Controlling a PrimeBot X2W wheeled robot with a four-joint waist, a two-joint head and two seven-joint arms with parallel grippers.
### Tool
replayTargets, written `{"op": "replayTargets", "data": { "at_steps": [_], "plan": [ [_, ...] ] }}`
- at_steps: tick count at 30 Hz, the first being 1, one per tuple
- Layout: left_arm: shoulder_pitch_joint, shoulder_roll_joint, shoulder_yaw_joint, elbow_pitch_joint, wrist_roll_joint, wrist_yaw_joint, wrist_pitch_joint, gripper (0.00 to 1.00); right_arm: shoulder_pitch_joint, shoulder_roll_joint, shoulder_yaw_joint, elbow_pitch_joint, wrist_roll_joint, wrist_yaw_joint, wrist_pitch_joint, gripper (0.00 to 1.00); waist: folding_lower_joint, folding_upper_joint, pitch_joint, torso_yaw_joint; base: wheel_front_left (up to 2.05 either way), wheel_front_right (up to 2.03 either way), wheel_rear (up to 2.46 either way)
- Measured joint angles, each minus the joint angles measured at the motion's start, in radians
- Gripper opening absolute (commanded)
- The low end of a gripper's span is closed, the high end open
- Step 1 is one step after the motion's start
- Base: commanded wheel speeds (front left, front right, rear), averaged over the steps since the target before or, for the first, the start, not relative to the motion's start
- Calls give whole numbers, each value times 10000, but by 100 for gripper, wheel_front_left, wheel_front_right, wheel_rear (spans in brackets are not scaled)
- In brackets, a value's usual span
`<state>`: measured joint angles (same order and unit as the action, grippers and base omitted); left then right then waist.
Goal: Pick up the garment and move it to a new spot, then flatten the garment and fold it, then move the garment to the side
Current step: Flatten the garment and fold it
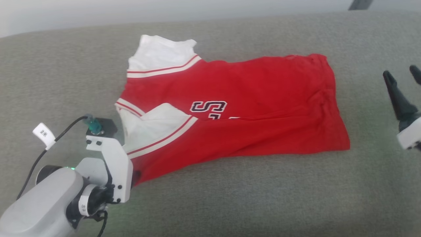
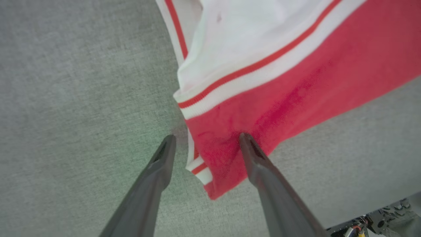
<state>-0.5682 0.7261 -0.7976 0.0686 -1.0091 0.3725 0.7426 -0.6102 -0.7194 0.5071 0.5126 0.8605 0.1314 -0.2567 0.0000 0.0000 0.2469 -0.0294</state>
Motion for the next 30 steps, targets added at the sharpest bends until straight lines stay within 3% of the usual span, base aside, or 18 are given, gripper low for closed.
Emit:
{"op": "replayTargets", "data": {
  "at_steps": [6, 7, 8, 19, 30],
  "plan": [
    [221, -134, 337, 662, -247, 196, -495, 100, 1444, 834, -1572, -842, -980, -2, 790, 100, 0, 0, 248, -398, 0, 0, 0],
    [245, -188, 385, 863, -393, 107, -483, 34, 1865, 1011, -1841, -1306, -1047, 0, 1442, 100, 1, 1, 338, -479, 0, 0, 0],
    [230, -194, 385, 932, -380, 13, -506, 0, 2047, 1076, -1942, -1536, -1055, 0, 1797, 100, 0, 0, 381, -505, 0, 0, 0],
    [-283, -752, 303, 1513, -328, -405, -679, 0, 3097, 1712, -2844, -3290, -886, -2, 5676, 100, 0, 1, 681, -184, 0, 0, 0],
    [-725, -1321, 92, 1871, -211, -782, -894, 0, 2752, 2169, -3258, -3033, -1755, -8, 8585, 100, 0, 1, 932, 412, 0, 0, 0]
  ]
}}
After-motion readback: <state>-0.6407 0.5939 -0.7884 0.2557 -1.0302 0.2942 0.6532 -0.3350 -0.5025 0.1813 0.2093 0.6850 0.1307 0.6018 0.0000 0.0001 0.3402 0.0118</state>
